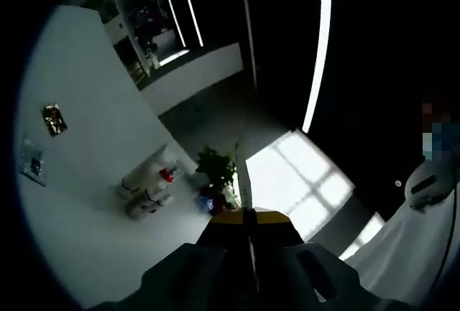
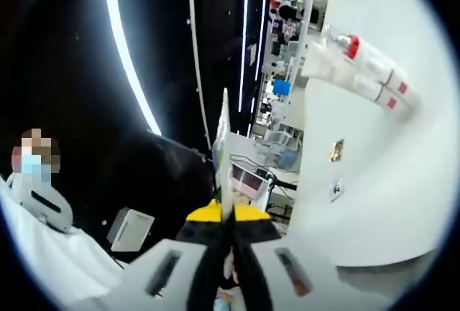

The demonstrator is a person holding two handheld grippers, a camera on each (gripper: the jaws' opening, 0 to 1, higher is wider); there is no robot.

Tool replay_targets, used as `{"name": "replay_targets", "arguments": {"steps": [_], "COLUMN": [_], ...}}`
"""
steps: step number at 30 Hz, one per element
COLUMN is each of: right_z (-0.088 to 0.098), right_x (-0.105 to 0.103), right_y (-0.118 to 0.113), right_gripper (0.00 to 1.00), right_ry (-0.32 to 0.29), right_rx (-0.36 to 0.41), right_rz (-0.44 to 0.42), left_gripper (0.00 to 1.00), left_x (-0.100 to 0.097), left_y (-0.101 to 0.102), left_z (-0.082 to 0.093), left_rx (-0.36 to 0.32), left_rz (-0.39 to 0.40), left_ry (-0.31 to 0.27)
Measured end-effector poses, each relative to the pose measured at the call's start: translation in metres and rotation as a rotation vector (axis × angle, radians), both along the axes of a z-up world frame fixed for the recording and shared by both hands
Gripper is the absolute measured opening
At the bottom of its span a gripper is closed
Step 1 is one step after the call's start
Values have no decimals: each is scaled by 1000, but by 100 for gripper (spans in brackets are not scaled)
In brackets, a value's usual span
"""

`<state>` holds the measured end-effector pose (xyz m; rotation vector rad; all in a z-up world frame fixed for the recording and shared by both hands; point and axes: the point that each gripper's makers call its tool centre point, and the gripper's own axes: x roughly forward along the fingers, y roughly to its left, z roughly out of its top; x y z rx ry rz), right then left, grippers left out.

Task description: Arrange the skincare products in the storage area until every visible bottle or jar stands upright without overlapping.

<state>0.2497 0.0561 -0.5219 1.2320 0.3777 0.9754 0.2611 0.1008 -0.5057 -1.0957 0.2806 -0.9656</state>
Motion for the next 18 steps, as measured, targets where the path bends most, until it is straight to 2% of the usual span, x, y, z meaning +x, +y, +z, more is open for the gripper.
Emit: {"name": "replay_targets", "arguments": {"steps": [7,13,18], "right_z": [4,1,-6], "right_x": [0,5,13], "right_y": [0,1,1], "right_gripper": [1,1,1], "right_ry": [-1,15,17], "right_rx": [23,23,-40], "right_rz": [1,-14,-35], "left_gripper": [1,7,9], "left_x": [2,-5,-13], "left_y": [0,-11,-20], "left_z": [-3,-19,-30], "left_rx": [10,82,118], "left_rz": [12,-39,-65], "left_ry": [12,31,44]}}
